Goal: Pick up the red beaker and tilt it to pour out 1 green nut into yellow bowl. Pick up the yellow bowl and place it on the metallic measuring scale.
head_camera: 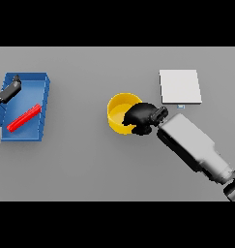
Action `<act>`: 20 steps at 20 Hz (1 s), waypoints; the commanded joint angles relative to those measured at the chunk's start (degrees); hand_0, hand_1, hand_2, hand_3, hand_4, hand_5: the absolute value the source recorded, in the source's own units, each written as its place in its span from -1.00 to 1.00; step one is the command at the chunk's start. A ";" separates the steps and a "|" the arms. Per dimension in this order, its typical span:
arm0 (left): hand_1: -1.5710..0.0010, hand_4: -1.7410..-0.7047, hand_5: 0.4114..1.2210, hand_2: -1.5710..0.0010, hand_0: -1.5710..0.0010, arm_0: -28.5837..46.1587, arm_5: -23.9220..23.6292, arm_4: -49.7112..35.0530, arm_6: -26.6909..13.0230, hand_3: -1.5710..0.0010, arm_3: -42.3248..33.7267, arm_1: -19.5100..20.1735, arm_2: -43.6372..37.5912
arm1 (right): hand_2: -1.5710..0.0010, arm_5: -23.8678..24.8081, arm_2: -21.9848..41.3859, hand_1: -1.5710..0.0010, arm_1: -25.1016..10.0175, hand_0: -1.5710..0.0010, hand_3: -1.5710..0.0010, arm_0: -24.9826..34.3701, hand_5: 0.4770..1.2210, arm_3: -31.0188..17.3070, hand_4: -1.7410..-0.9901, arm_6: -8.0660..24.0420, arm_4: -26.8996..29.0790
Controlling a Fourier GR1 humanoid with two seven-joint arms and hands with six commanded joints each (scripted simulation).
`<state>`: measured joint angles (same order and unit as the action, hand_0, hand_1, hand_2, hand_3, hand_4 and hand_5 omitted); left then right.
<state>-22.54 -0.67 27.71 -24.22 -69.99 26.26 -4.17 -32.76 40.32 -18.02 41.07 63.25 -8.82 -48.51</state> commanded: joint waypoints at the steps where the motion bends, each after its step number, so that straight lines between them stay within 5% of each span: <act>1: 1.00 0.93 -0.31 1.00 1.00 0.10 -0.15 0.21 -0.41 1.00 -0.04 -0.34 0.25 | -0.60 -0.63 0.16 -0.80 -0.28 -0.81 -0.62 -0.23 0.89 0.79 -0.84 0.78 0.17; 7: 1.00 0.95 -0.33 1.00 1.00 0.19 0.15 0.08 -0.68 1.00 -0.52 -0.32 0.28 | -0.66 0.20 -0.17 -0.95 -1.12 -0.95 -0.79 0.38 0.97 1.68 -0.96 -0.89 1.53; 14: 1.00 0.94 -0.29 1.00 1.00 0.54 0.72 -0.21 -0.97 1.00 -1.54 0.22 0.06 | -0.81 -3.63 -4.09 -0.99 -5.07 -0.99 -0.58 1.51 0.99 8.64 -0.99 2.50 4.01; 16: 1.00 0.93 -0.30 1.00 1.00 -0.13 0.42 0.39 -0.97 1.00 -1.14 0.01 0.52 | -0.81 -4.03 -5.29 -0.99 -5.14 -0.99 -0.61 2.11 1.00 10.69 -0.99 5.05 4.35; 20: 1.00 0.92 -0.29 1.00 1.00 -0.40 0.49 -0.20 -0.36 1.00 -1.20 0.52 -0.19 | -0.83 -3.00 -7.63 -1.00 -8.34 -1.00 -0.75 1.33 1.00 11.32 -1.00 3.63 5.20</act>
<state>-22.95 -0.19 27.52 -24.54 -71.20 26.80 -4.37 -35.79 32.68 -26.41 42.38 74.55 -5.11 -43.30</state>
